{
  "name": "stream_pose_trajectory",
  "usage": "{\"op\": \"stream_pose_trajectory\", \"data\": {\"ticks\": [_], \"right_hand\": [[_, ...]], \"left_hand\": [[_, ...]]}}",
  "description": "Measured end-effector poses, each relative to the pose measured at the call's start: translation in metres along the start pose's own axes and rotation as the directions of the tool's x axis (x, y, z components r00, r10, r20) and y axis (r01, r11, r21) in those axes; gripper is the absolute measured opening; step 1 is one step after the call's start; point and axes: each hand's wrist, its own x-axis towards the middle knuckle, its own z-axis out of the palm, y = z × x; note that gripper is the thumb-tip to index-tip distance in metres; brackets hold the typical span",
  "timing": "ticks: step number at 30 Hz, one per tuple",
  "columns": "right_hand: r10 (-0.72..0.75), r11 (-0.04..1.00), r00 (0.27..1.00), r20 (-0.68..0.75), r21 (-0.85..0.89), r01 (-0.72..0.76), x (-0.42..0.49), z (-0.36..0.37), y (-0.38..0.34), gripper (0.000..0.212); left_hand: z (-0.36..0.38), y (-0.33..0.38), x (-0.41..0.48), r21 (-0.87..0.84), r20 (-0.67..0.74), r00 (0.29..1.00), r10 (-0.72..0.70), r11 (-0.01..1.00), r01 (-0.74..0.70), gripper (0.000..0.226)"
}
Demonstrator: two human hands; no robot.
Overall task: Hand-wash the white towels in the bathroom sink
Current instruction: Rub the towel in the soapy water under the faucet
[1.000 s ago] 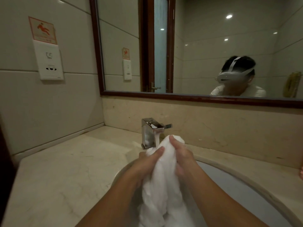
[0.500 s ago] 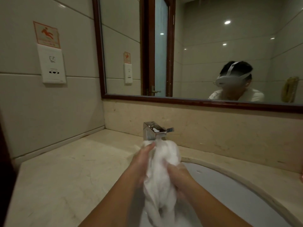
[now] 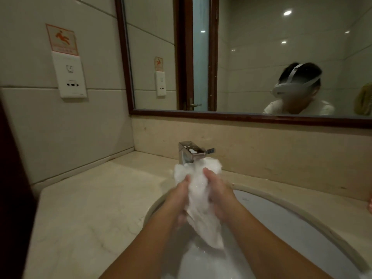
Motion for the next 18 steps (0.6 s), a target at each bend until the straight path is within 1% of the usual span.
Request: {"op": "stream_pose_trajectory", "data": {"ticks": [1,2,3,4,6,7,8,10,11,12,13,14,15,16,17,18], "right_hand": [[-0.016,0.998,1.0,0.004,-0.069,0.016,-0.001,0.0,0.006,0.087],[0.002,0.995,1.0,-0.002,-0.098,-0.002,-0.001,0.0,0.011,0.098],[0.068,0.997,0.998,0.007,-0.036,-0.068,-0.003,0.001,0.014,0.105],[0.149,0.986,0.988,0.029,0.064,-0.151,0.004,0.002,0.021,0.108],[0.219,0.96,0.974,0.053,0.168,-0.225,0.008,0.004,0.026,0.108],[0.222,0.957,0.974,0.05,0.178,-0.228,0.005,0.005,0.024,0.101],[0.204,0.968,0.979,0.008,0.144,-0.203,-0.001,0.004,0.02,0.09],[0.14,0.989,0.987,-0.082,0.057,-0.135,-0.005,-0.004,0.011,0.06],[0.114,0.993,0.987,-0.109,-0.01,-0.116,-0.001,-0.011,0.012,0.048],[0.106,0.991,0.984,-0.144,-0.069,-0.117,0.003,-0.017,0.012,0.042],[0.11,0.989,0.981,-0.16,-0.084,-0.124,0.005,-0.022,0.013,0.041],[0.126,0.989,0.98,-0.152,-0.058,-0.136,0.005,-0.022,0.014,0.041],[0.139,0.989,0.982,-0.131,-0.023,-0.144,0.004,-0.021,0.013,0.042],[0.159,0.987,0.982,-0.106,0.005,-0.159,0.002,-0.02,0.012,0.048],[0.167,0.986,0.982,-0.083,0.027,-0.166,0.004,-0.019,0.013,0.061],[0.158,0.987,0.984,-0.08,0.032,-0.156,0.009,-0.018,0.015,0.08]], "left_hand": [[0.0,-0.001,0.012,-0.029,-0.084,0.996,0.011,1.0,-0.013,0.081],[0.0,-0.002,0.021,-0.042,-0.153,0.988,0.019,0.999,-0.025,0.085],[0.002,-0.002,0.027,-0.046,-0.187,0.982,0.027,0.998,-0.036,0.089],[0.003,-0.002,0.033,-0.029,-0.18,0.983,0.036,0.999,-0.042,0.091],[0.008,0.002,0.023,0.013,-0.142,0.988,0.055,0.998,-0.054,0.086],[0.009,0.003,0.022,0.048,-0.122,0.99,0.072,0.997,-0.067,0.084],[0.008,0.002,0.026,0.107,-0.103,0.99,0.094,0.991,-0.083,0.083],[0.005,0.003,0.029,0.27,-0.101,0.988,0.119,0.959,-0.088,0.082],[0.003,0.001,0.033,0.31,-0.1,0.99,0.101,0.948,-0.065,0.088],[0.001,0.0,0.034,0.326,-0.09,0.993,0.075,0.944,-0.042,0.093],[0.0,-0.002,0.035,0.343,-0.073,0.996,0.043,0.939,-0.016,0.098],[-0.001,-0.006,0.04,0.335,-0.058,0.998,0.014,0.942,0.007,0.11],[-0.003,-0.012,0.051,0.329,-0.059,0.998,-0.021,0.944,0.039,0.129],[-0.005,-0.015,0.058,0.324,-0.052,0.997,-0.054,0.943,0.068,0.146],[-0.007,-0.019,0.066,0.314,-0.052,0.998,-0.045,0.948,0.059,0.155],[-0.008,-0.022,0.075,0.305,-0.051,0.998,-0.037,0.951,0.051,0.156]]}}
